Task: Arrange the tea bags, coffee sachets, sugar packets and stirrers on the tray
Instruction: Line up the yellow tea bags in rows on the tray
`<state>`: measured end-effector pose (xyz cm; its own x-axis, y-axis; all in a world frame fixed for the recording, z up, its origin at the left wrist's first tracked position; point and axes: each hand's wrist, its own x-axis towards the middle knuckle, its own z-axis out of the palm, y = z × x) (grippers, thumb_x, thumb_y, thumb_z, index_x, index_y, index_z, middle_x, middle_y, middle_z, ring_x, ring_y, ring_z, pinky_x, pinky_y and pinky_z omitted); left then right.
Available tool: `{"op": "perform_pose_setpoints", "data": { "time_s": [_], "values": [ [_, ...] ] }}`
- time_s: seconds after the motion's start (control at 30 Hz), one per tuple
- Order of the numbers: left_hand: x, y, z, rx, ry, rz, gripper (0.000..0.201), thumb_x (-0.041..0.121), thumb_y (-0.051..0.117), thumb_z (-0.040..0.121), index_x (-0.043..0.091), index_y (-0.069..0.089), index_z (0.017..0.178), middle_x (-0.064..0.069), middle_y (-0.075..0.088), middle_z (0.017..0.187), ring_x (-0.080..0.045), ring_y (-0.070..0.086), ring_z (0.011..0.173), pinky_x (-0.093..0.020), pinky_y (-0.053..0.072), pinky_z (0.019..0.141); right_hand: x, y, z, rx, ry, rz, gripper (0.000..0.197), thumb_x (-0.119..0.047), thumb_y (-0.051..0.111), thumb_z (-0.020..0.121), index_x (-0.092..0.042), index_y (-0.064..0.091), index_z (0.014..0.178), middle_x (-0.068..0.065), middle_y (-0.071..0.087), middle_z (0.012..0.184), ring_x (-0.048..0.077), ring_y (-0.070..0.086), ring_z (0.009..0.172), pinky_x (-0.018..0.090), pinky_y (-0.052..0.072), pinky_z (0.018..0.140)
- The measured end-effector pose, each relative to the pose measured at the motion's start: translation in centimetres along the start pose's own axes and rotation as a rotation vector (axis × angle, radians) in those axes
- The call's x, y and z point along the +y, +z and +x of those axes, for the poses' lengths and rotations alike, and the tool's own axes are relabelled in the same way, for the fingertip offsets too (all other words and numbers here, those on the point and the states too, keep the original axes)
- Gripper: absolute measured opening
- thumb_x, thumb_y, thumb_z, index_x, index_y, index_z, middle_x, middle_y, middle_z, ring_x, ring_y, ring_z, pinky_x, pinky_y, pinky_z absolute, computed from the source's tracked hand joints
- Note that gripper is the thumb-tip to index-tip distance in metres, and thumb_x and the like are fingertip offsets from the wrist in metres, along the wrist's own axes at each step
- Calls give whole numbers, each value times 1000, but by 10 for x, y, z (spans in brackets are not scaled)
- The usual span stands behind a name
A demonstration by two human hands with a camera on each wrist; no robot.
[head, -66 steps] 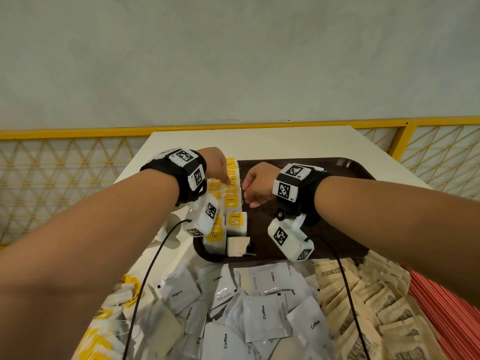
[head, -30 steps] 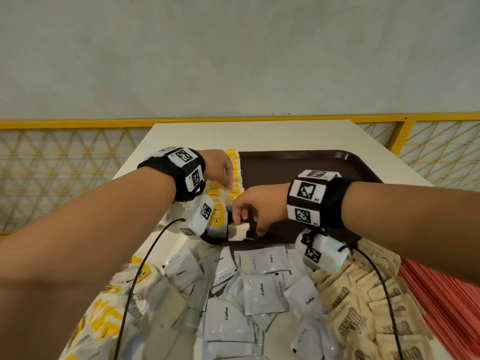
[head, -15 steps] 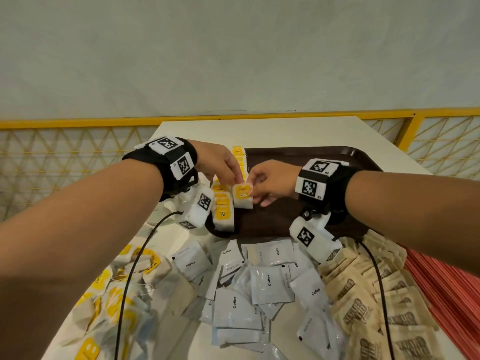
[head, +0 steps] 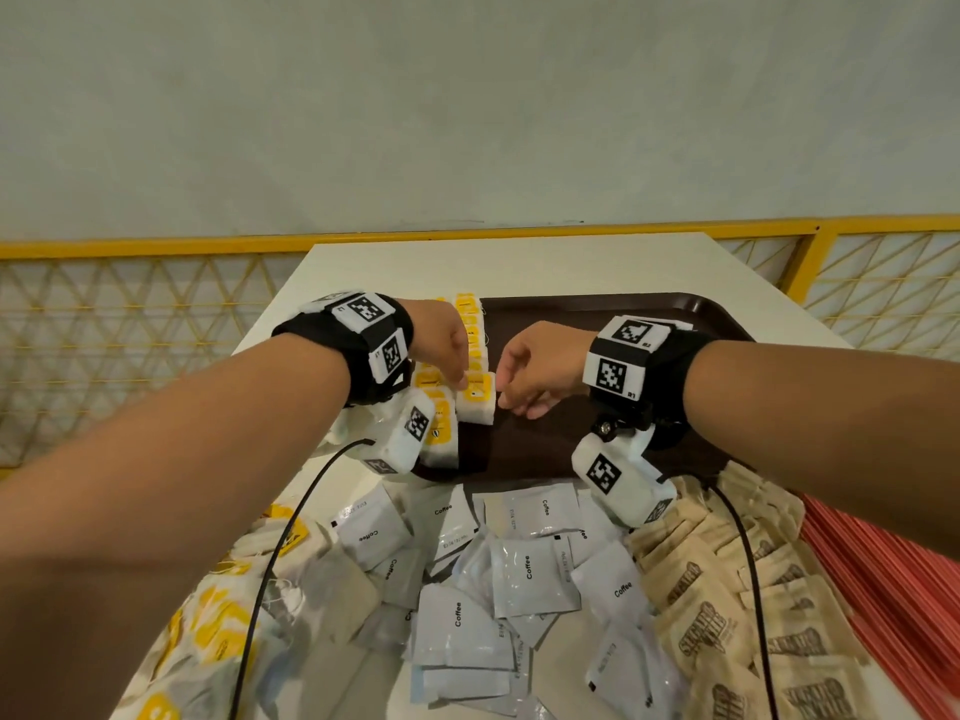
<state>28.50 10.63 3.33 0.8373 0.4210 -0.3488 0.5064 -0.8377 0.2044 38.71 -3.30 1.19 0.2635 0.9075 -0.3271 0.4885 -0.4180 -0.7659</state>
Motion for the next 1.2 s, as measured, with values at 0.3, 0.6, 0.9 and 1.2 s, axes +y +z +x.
{"op": "perform_pose_setpoints", "data": {
  "time_s": [0.3, 0.6, 0.9, 1.2],
  "values": [
    [-1, 3, 3, 12, -11, -26, 17, 36, 71, 80, 19, 75, 84, 5, 67, 90, -13, 57, 91, -33, 45, 90, -6, 15, -2, -73, -74, -314, 15, 0, 61, 83, -12, 68, 88, 7, 69, 82, 15, 63, 71, 32, 57, 71],
    [3, -3, 4, 164, 80, -25, 7, 8, 68, 84, 15, 65, 85, 12, 52, 74, -5, 47, 68, -15, 36, 59, -4, 9, 12, 111, 38, -132, 26, -3, 76, 78, -11, 51, 73, 14, 58, 75, 23, 57, 68, 34, 56, 71],
    [-4, -8, -1, 89, 98, -92, 17, 9, 68, 84, 18, 72, 99, 14, 62, 80, 0, 55, 72, -12, 41, 67, -8, 7, 12, 47, 77, 30, 29, 5, 72, 79, -9, 46, 81, 17, 59, 77, 22, 62, 68, 37, 56, 75],
    [-7, -13, -3, 56, 76, -87, 19, 15, 73, 81, 21, 73, 100, 15, 64, 81, 0, 56, 75, -16, 43, 74, -11, 9, 15, 14, 114, -93, 38, 5, 72, 79, -8, 49, 107, 17, 60, 87, 23, 66, 70, 31, 57, 61]
  ]
}}
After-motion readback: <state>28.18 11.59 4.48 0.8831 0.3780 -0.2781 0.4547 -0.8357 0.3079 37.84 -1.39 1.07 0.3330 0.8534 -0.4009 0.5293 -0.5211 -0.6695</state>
